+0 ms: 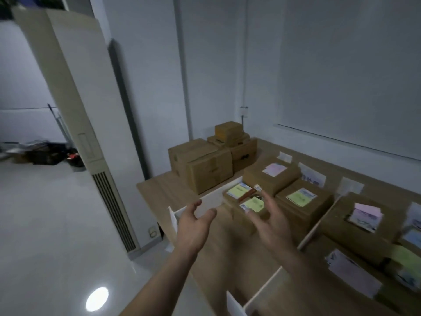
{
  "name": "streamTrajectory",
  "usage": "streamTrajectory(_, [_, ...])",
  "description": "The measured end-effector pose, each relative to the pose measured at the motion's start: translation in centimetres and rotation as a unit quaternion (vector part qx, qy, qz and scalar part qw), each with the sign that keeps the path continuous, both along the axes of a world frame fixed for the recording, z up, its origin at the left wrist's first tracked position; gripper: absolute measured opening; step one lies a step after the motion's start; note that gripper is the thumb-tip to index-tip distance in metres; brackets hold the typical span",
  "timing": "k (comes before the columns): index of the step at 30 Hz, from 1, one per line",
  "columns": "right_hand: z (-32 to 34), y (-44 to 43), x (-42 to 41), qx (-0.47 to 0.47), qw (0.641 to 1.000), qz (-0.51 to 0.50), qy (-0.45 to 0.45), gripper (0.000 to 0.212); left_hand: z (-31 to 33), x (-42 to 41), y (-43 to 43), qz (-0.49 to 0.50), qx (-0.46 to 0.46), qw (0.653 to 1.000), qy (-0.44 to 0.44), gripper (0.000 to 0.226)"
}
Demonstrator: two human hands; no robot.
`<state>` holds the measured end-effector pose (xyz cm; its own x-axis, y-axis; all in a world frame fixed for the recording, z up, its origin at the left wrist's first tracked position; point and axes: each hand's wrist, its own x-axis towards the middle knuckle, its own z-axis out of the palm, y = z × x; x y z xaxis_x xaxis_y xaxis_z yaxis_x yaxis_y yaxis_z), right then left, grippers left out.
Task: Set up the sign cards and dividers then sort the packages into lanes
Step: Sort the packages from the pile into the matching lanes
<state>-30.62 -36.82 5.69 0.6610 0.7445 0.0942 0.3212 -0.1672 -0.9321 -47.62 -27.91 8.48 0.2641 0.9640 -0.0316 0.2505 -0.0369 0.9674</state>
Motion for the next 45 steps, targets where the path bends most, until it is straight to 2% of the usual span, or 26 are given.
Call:
streamTrajectory(3, [0.1, 3.7, -0.8, 0.016, 1.0, 0.003, 0.016, 0.083, -0.8, -0.6, 4.1, -0.006, 0.006, 1.0, 0.014, 0.063])
streamTrajectory(12, [-0.6, 17.5, -5.1, -0.011, 0.997, -0.029, -0.075, 0.068, -2.4, -4.3, 19.4, -0.068, 0.021, 0.997, 0.032, 0.072])
streamTrajectory(20, [0.6, 28.1, -10.7, 0.017, 0.996, -0.052, -0.067, 0.096, -1.5, -8.7, 30.5, -0.119, 0.023, 0.993, 0.009, 0.065])
streamTrajectory(23, [0.4, 31.4, -11.3, 0.008, 0.995, -0.062, -0.079, 0.097, -1.7, -9.5, 33.9, -0.118, 0.025, 0.993, 0.018, 0.069])
streamTrajectory(27, [-1.1, 35.7, -10.7, -0.003, 0.996, -0.054, -0.072, 0.086, -2.5, -9.9, 37.8, -0.119, 0.033, 0.992, 0.025, 0.066])
streamTrajectory(33, [-3.7, 42.2, -8.4, -0.013, 0.995, -0.071, -0.064, 0.09, -3.5, -8.9, 43.3, -0.106, 0.042, 0.993, 0.043, 0.067])
streamTrajectory(36, [-3.6, 45.1, -7.4, -0.006, 0.994, -0.088, -0.07, 0.081, -3.6, -7.3, 46.1, -0.116, 0.045, 0.991, 0.05, 0.065])
streamTrajectory(40, [-3.5, 48.5, -5.3, -0.028, 0.987, -0.125, -0.099, 0.098, -3.5, -4.2, 50.5, -0.137, 0.055, 0.984, 0.096, 0.047])
streamTrajectory(45, [-3.3, 52.0, -1.3, -0.051, 0.98, -0.168, -0.094, 0.071, -2.7, 0.3, 55.2, -0.189, 0.073, 0.97, 0.135, 0.043])
